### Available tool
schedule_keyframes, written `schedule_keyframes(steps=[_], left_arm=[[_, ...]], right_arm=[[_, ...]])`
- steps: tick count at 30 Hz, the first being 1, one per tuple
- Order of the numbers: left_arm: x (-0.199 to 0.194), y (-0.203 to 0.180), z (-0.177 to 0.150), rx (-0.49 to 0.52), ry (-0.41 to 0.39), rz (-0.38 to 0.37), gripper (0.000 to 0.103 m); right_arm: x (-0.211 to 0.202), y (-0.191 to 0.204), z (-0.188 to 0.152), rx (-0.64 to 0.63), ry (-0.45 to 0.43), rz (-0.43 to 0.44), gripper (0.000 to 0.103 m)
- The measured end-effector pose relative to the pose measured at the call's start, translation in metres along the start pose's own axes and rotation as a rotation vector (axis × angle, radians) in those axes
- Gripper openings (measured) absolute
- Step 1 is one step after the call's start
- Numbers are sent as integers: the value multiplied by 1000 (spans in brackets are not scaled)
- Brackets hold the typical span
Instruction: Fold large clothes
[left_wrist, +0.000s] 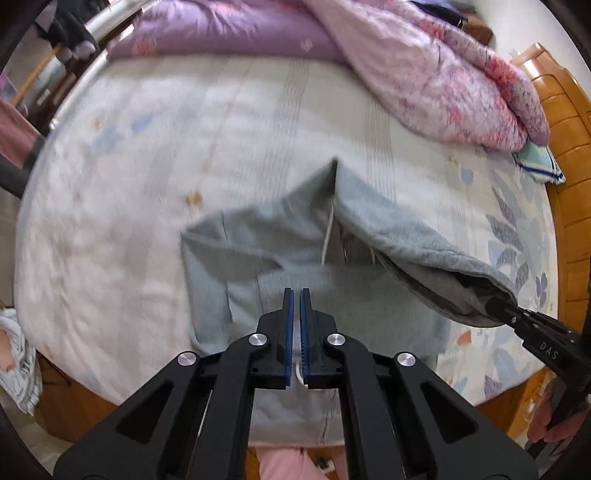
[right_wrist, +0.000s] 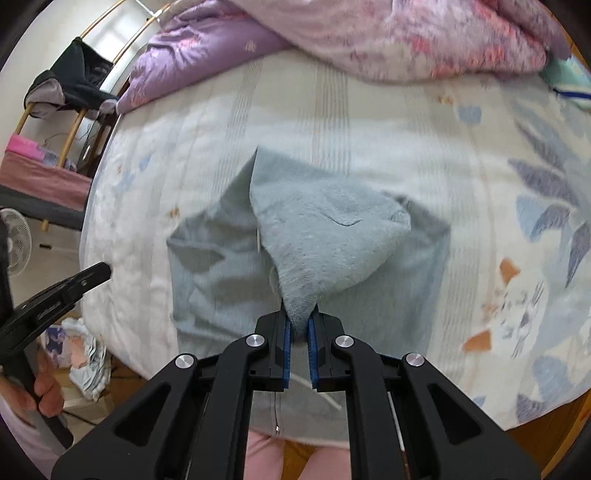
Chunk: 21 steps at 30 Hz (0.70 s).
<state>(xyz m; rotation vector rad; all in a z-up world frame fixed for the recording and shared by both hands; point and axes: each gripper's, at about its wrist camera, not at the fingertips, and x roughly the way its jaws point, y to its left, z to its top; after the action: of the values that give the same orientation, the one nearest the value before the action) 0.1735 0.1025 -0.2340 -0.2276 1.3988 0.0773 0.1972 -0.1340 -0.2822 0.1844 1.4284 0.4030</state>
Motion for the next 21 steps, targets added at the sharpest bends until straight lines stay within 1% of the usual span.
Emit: schedule_keyframes(steps=[1,2,3,4,5,6,7,9,10,11,14,15,16,17,18,19,20,21], left_arm=[[6,0,0,-10,16,-14,4],[16,0,3,-33,39,-72,5],[24,0,6,-55,59,-119,13],[37,-2,12,-95,92,-159,28],[51,-4,19,-127,122,-203,38],[62,-5,23,-147,136,-244,51],[78,-8,31,-183,155,-293,53],[106,-11,44,-259,212,-359,53],[123,-13,51,-307,238,-405,53],[138,-14,58,-350,252,-434,53],[178,-13,73,-473,310,-465,53],[188,-12,76,-502,330,-462,53],[201,-9,79,-542,364,-432,51],[210,-7,81,-573,378,-428,50],[214,-5,82,-595,381,-437,41],[217,-3,82,-622,381,-462,21],[217,-3,83,-635,377,-482,13],[214,-3,85,-629,362,-477,12]], right_arm=[[0,0,-3,-4,-3,-3,7],[0,1,-4,-17,-13,-8,7],[-1,2,-3,-30,-24,-9,7],[-3,3,-2,-39,-33,-8,7],[-3,4,0,-38,-33,-3,7],[-4,5,2,-34,-33,5,7],[-4,5,3,-33,-36,9,7],[-6,7,5,-42,-40,12,7],[-6,8,5,-47,-40,14,7],[-7,8,6,-48,-41,17,7],[-4,8,7,-38,-33,34,7],[-4,7,8,-28,-28,41,7],[-3,5,8,-10,-17,59,7],[-3,4,8,6,-11,76,7],[-3,3,8,17,-10,83,7],[-4,2,8,21,-12,86,7],[-4,2,8,20,-13,84,7],[-4,1,8,19,-13,80,7]])
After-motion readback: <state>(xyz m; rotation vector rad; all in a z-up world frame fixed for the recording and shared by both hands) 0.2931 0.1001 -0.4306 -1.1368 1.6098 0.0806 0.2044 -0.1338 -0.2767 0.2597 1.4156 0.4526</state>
